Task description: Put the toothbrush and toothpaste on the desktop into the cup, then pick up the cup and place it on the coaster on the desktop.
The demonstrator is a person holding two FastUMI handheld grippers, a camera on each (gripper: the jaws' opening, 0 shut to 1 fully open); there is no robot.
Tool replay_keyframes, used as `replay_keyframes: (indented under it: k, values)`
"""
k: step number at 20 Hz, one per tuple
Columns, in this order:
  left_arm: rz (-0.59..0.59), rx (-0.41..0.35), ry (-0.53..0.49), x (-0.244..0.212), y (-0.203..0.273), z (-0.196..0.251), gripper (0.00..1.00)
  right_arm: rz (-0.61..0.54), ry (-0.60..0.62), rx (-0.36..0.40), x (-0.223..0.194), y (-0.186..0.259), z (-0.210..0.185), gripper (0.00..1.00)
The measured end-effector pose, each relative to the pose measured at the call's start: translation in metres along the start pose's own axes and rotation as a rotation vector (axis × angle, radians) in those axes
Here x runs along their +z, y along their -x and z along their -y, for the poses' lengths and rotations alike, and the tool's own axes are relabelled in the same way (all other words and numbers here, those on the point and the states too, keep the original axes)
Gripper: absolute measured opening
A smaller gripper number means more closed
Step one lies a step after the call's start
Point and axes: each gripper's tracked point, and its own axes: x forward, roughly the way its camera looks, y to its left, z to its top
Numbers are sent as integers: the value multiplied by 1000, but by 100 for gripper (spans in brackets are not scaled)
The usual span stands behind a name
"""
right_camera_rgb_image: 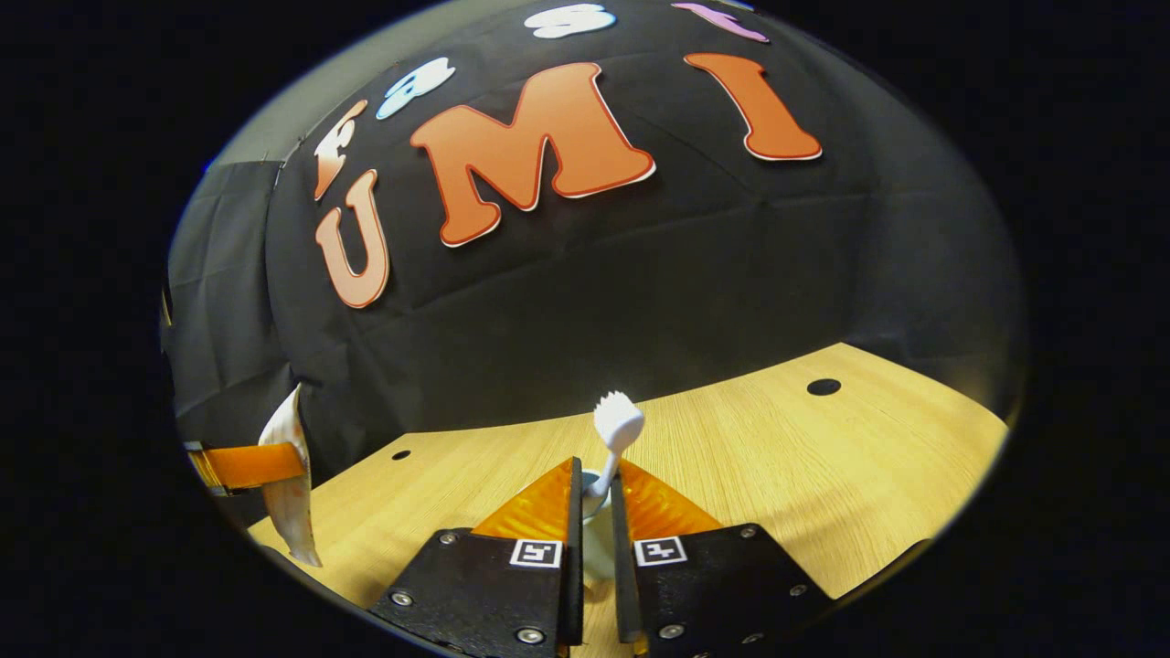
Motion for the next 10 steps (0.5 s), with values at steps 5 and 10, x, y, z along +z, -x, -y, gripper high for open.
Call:
replay_keyframes:
  k: [5, 10]
  values:
    - [37, -24, -26, 9, -19, 27, 14, -22, -33, 16, -2, 11, 1, 31]
    - [95, -69, -27, 15, -41, 50, 14, -17, -44, 20, 4, 25, 9, 47]
